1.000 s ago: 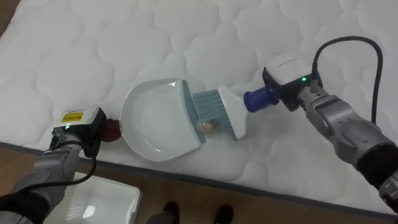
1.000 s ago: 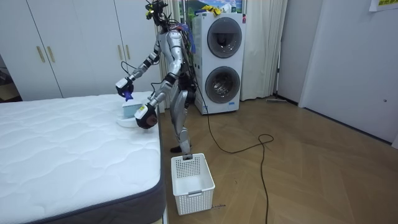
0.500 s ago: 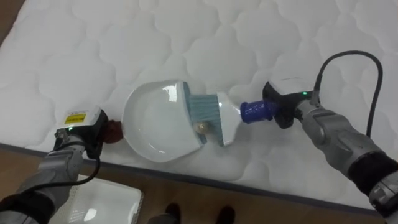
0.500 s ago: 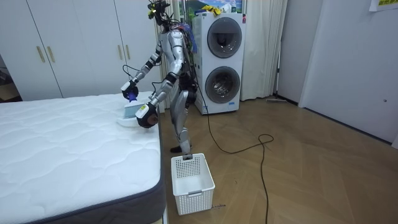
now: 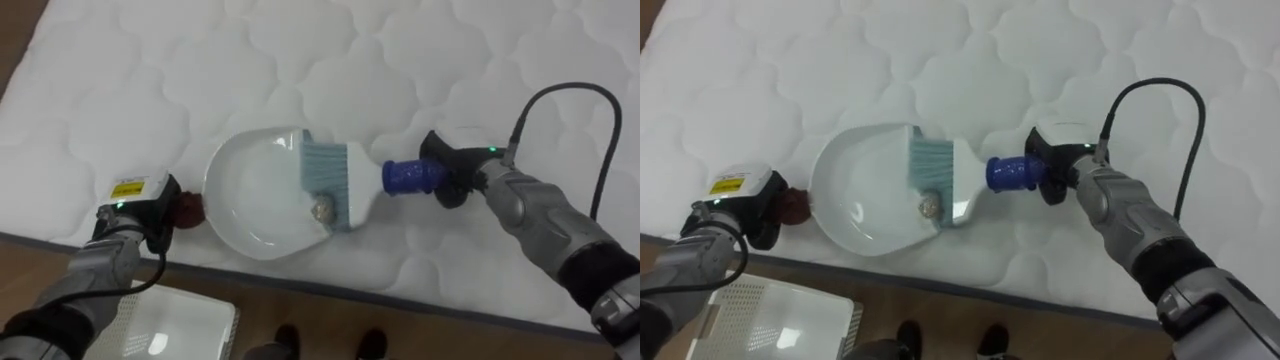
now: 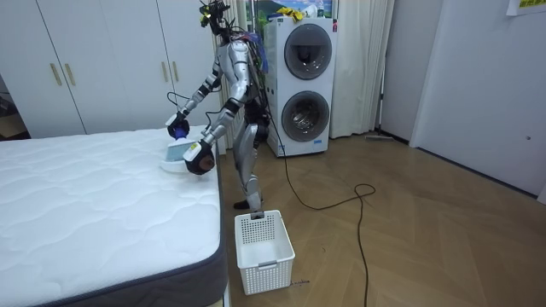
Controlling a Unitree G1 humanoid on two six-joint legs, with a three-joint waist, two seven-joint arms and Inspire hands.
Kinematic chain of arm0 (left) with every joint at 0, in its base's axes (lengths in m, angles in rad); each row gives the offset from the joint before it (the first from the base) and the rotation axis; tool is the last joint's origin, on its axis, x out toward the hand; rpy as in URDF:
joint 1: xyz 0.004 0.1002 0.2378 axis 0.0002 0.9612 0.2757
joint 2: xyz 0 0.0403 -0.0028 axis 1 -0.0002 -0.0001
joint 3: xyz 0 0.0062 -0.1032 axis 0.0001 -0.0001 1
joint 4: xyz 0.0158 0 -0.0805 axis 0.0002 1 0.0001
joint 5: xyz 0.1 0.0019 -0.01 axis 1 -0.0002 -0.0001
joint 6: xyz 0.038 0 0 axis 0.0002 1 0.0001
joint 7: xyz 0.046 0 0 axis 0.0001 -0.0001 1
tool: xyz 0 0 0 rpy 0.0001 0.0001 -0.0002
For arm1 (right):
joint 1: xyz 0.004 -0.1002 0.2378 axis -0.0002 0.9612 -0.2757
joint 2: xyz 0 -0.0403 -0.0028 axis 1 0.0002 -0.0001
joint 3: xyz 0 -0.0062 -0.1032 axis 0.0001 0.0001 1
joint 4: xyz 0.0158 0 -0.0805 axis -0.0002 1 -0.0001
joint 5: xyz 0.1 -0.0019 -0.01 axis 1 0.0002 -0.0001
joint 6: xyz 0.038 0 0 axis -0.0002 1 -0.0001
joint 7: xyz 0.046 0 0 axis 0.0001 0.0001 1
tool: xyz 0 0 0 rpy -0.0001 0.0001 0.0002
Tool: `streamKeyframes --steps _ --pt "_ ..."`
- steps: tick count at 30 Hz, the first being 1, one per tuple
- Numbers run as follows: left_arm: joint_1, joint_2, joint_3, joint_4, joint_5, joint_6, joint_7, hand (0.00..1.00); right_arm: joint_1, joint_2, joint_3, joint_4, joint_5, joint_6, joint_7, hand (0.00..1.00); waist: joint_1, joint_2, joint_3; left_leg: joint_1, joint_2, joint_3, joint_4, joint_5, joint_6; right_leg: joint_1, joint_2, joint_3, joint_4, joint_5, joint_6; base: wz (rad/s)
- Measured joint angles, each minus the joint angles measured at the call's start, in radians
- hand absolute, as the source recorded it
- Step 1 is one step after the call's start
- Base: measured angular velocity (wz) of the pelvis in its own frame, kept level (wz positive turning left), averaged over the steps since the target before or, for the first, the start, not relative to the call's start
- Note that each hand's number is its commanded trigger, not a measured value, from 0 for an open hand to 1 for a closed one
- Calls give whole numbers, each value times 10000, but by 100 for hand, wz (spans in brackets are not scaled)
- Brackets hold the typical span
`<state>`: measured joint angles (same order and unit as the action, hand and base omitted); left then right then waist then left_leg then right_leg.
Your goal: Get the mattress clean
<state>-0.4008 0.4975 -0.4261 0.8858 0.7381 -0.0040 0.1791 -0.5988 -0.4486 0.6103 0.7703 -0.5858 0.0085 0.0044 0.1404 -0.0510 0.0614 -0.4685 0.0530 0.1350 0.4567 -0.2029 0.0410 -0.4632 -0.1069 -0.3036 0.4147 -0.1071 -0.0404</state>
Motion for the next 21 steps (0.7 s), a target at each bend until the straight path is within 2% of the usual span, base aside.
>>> streamKeyframes --steps 5,9,14,21 --pt "2 -1 5 0 -2 -42 1 100 0 171 -70 -4 6 -159 1 100 -11 -14 4 -1 -12 9 6 1 1 0 -8 12 -6 -9 1 0" --pt "2 -19 5 0 1 -166 2 100 0 211 -70 -32 103 -427 10 100 -14 -29 6 7 -96 3 -18 21 36 -11 -95 13 36 -75 48 2" --pt "3 -20 5 1 -11 -249 1 100 0 226 -73 -59 494 -538 9 100 -13 -106 1 6 -171 9 -2 41 72 -85 -170 25 153 -87 72 1" --pt "91 -20 22 3 -13 -274 -8 100 3 382 -127 -55 859 -627 156 100 -63 -106 2 -23 -132 14 27 39 70 -104 -145 39 155 -88 73 0"
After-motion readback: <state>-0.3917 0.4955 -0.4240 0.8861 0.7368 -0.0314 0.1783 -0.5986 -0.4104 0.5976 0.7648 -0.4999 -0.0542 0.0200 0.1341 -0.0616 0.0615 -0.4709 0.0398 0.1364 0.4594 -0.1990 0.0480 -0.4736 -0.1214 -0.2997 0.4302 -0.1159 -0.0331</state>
